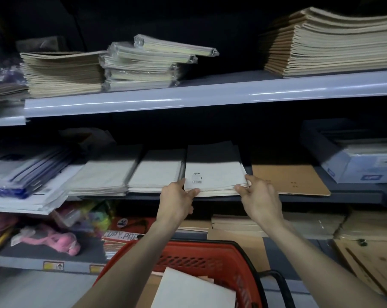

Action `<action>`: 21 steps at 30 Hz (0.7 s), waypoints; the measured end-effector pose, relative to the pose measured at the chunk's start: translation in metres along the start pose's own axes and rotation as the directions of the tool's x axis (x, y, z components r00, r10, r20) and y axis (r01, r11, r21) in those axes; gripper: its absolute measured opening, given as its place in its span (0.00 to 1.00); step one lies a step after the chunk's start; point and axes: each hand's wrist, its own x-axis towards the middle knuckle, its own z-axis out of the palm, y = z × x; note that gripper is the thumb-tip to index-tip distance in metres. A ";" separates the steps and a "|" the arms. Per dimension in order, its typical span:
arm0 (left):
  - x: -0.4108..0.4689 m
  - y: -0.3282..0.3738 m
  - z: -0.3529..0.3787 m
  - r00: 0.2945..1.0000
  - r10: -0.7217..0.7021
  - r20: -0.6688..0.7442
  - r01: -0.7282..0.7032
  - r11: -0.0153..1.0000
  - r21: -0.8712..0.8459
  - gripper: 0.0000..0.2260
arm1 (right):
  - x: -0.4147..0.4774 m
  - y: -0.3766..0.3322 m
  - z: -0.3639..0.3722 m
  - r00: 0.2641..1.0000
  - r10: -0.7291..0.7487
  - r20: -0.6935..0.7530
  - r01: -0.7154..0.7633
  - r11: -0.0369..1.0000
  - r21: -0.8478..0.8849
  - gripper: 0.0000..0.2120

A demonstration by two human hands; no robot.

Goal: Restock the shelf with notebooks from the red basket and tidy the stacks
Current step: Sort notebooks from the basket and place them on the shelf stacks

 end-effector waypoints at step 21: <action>-0.044 -0.221 0.009 0.564 -0.635 0.528 0.418 0.771 0.481 0.12 | -0.127 0.083 0.138 0.617 0.502 0.606 -0.505 0.843 -0.184 0.20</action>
